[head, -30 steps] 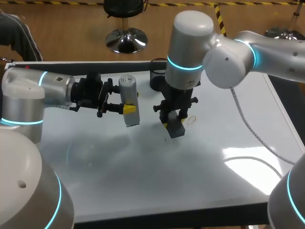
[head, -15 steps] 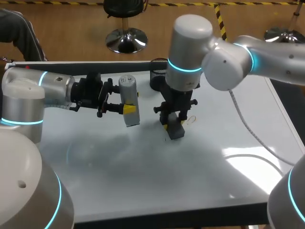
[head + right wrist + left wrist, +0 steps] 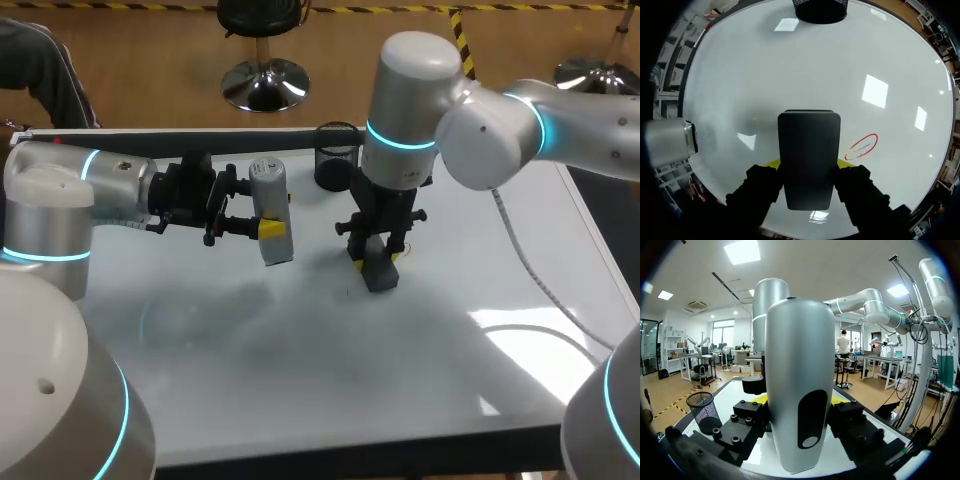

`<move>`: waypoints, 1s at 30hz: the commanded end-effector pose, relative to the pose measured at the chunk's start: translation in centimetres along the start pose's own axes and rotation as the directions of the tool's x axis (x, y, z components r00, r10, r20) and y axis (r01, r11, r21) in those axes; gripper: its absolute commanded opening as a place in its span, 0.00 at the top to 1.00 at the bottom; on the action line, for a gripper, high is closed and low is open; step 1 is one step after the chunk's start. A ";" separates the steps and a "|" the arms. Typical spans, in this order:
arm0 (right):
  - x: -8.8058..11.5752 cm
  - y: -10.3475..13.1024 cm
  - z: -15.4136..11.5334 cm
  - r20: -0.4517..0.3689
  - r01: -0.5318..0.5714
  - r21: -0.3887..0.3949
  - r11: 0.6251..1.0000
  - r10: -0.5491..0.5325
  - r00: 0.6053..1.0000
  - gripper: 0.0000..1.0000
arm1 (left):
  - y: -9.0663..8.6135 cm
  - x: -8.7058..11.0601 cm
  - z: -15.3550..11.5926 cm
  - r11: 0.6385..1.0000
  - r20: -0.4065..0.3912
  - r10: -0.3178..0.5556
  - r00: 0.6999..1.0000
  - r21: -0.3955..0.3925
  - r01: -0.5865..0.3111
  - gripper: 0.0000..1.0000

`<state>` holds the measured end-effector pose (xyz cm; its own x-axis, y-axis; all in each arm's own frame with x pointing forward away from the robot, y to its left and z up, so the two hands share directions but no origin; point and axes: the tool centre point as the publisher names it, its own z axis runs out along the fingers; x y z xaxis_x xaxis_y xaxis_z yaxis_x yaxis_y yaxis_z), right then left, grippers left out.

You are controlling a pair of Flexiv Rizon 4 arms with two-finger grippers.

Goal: Pick up the inspection probe, press it on each red-marked spot on the whiteboard one by one, put down the probe, pick up the eraser, and wipe off all the red marks.

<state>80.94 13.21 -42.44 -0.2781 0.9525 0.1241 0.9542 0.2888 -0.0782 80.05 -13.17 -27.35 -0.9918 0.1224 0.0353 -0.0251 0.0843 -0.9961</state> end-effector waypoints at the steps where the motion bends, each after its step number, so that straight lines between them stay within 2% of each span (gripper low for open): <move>1: -1.3 -0.3 0.1 -0.002 -0.006 0.001 1.000 0.006 1.000 1.00 | -0.1 0.1 0.0 1.000 0.003 0.002 1.000 0.001 -0.002 1.00; 13: -4.9 -1.1 0.2 0.022 -0.067 0.042 0.997 0.066 0.998 1.00 | -0.1 0.1 0.0 1.000 0.003 0.002 1.000 0.001 -0.002 1.00; 20: -7.0 -1.8 -0.8 0.037 -0.112 0.039 0.993 0.110 0.993 1.00 | -0.1 0.1 0.0 1.000 0.003 0.002 1.000 0.001 -0.002 1.00; 26: -7.3 -1.9 -2.6 0.051 -0.124 0.012 0.992 0.123 0.991 1.00 | -0.1 0.1 0.0 1.000 0.003 0.002 1.000 0.001 -0.002 1.00; 30: -6.6 -1.8 -3.8 0.058 -0.113 -0.012 0.994 0.114 0.992 1.00 | -0.1 0.1 0.0 1.000 0.003 0.002 1.000 0.001 -0.002 1.00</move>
<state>82.13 6.03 -40.71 -0.1716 0.9829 0.0669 0.9795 0.1775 -0.0949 80.04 -13.17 -27.34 -0.9918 0.1225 0.0353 -0.0250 0.0845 -0.9961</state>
